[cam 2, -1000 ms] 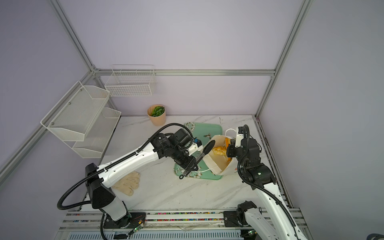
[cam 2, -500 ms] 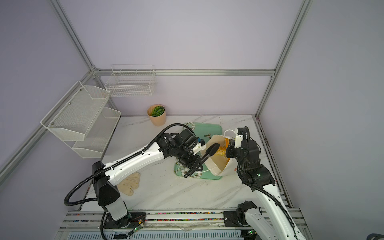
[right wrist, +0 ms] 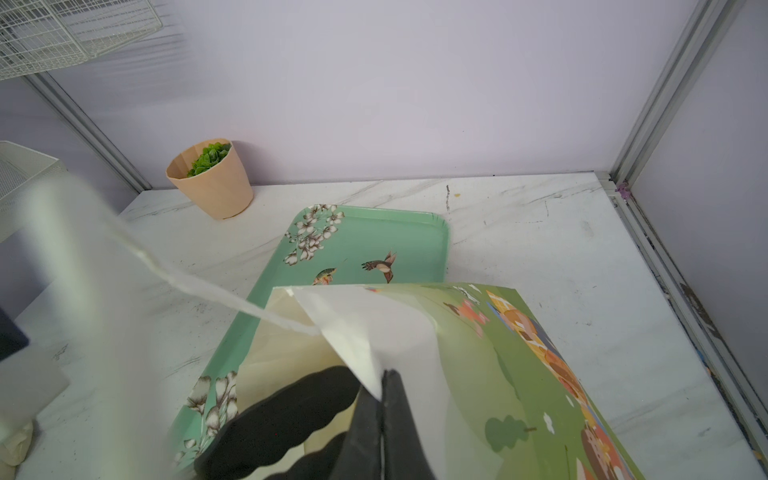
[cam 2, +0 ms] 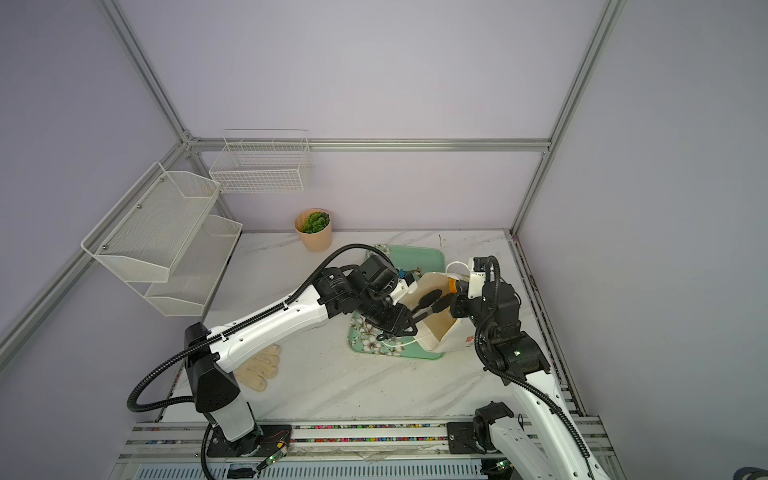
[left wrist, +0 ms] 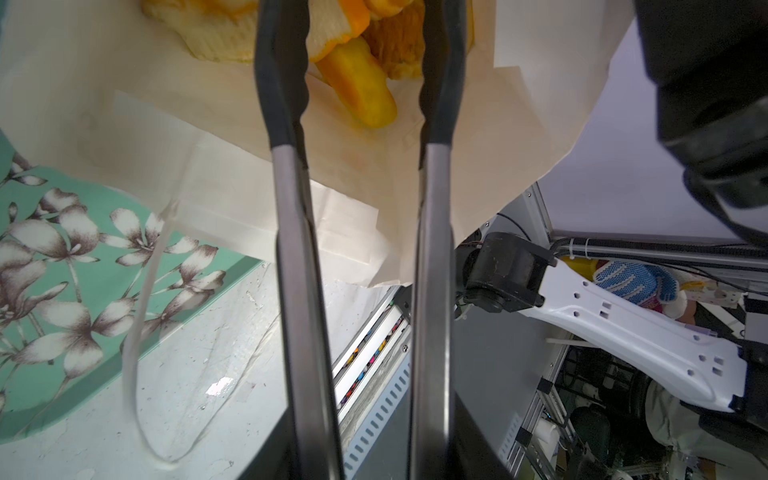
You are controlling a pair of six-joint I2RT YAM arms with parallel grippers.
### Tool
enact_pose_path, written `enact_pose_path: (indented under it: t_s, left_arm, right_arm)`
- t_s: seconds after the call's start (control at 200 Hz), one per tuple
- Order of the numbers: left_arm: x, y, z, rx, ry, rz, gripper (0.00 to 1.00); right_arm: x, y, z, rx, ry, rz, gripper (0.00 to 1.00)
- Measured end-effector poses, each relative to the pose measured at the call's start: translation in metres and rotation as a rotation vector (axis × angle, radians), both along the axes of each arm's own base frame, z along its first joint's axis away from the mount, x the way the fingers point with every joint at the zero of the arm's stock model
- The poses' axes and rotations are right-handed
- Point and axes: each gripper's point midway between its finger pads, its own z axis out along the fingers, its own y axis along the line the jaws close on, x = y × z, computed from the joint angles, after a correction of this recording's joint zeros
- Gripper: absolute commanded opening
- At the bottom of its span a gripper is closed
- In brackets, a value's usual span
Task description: Take the fake bread out of the paper bag
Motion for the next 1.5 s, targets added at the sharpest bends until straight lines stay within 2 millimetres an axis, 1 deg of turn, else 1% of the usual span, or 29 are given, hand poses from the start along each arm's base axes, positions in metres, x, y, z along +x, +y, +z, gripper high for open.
enact_pose_path:
  t_s: [0.135,0.22,0.525,0.705,0.91,1.145,1.25,1.5]
  left_arm:
    - [0.003,-0.006,0.011,-0.048,-0.01,0.016,0.42]
    - [0.004,-0.009,0.014,-0.065,-0.002,0.028,0.43]
    - [0.003,-0.012,0.017,-0.085,0.034,0.048,0.43]
    - [0.003,-0.015,0.016,-0.097,0.045,0.048,0.41]
    - [0.006,-0.02,0.008,-0.093,0.054,0.051,0.4]
    - [0.007,-0.022,-0.015,-0.054,0.084,0.052,0.41]
    - [0.008,-0.024,-0.018,-0.055,0.09,0.053,0.42]
    - [0.01,-0.03,-0.016,-0.079,0.093,0.049,0.42]
  right_arm:
    - [-0.001,0.001,0.0,0.001,0.002,0.008,0.0]
    - [-0.002,0.0,0.001,0.002,-0.001,0.007,0.0]
    - [-0.002,0.0,0.001,0.001,-0.002,0.005,0.0]
    - [-0.002,0.0,0.001,-0.005,-0.003,0.007,0.0]
    - [-0.002,0.0,0.001,-0.006,-0.003,0.009,0.0]
    - [-0.002,0.0,0.001,-0.009,-0.004,0.009,0.0]
    - [-0.002,0.0,0.001,-0.009,-0.003,0.01,0.0]
    - [-0.002,0.001,-0.001,-0.007,0.001,0.015,0.0]
